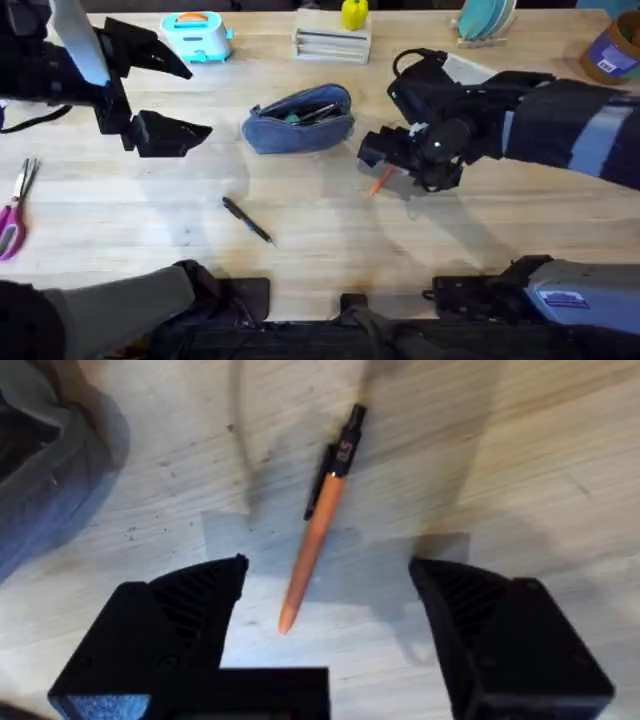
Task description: Unzip the bag, pick up the pens from the table one at a time and place them inside, then zip the bag closed.
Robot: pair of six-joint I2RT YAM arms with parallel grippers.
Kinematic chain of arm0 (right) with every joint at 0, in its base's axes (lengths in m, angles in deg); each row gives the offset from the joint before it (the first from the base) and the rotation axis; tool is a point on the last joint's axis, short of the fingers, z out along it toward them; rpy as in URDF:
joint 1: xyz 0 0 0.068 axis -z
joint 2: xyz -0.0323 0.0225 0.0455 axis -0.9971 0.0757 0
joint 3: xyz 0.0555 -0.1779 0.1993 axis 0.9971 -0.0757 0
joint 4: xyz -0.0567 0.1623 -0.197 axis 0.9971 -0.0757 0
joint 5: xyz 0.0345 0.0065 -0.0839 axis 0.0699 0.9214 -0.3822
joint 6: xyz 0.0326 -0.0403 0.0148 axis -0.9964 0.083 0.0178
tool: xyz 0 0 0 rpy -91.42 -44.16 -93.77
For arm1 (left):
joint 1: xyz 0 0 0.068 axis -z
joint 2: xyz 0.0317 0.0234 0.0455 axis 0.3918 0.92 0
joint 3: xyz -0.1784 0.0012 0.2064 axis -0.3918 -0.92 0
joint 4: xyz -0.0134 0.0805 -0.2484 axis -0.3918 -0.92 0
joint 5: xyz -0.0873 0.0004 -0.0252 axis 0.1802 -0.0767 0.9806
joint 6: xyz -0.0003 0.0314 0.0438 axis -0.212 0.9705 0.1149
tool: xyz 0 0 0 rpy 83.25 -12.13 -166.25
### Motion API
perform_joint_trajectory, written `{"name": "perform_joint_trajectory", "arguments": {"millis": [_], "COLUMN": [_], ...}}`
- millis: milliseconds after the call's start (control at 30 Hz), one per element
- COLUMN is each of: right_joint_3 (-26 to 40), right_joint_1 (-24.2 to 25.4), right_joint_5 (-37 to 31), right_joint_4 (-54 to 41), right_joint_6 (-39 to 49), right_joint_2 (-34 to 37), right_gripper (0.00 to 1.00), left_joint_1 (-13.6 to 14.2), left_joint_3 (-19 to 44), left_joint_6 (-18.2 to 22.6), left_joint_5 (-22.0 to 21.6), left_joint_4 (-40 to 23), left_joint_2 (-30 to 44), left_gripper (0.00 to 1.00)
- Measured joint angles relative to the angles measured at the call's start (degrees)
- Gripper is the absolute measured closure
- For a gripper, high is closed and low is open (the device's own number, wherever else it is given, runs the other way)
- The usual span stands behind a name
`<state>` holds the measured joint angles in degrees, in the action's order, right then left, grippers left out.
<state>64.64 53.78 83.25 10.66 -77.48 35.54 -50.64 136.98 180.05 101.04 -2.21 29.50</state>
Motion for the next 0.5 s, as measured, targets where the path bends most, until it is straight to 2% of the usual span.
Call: {"name": "perform_joint_trajectory", "arguments": {"millis": [67,200,300,500], "right_joint_3": [0.2,0.25,0.25,0.2], "right_joint_1": [0.0,0.0,-0.15,-1.99], "right_joint_5": [-0.37,-1.15,-1.47,-4.56], "right_joint_4": [-0.05,-0.66,-0.66,-0.51], "right_joint_6": [-0.97,-1.29,-1.42,-0.96], "right_joint_2": [0.43,0.61,0.69,1.16], "right_gripper": [0.022,0.141,0.15,0.377], "left_joint_1": [0.0,0.0,0.0,0.0], "left_joint_3": [0.0,0.0,0.0,0.0], "left_joint_6": [0.0,0.0,0.0,0.0], "left_joint_5": [0.0,-0.02,-0.02,0.0], "left_joint_4": [-0.01,0.01,-0.01,0.01], "left_joint_2": [0.02,0.0,0.02,0.01], "left_gripper": [0.007,0.008,0.007,0.008]}}
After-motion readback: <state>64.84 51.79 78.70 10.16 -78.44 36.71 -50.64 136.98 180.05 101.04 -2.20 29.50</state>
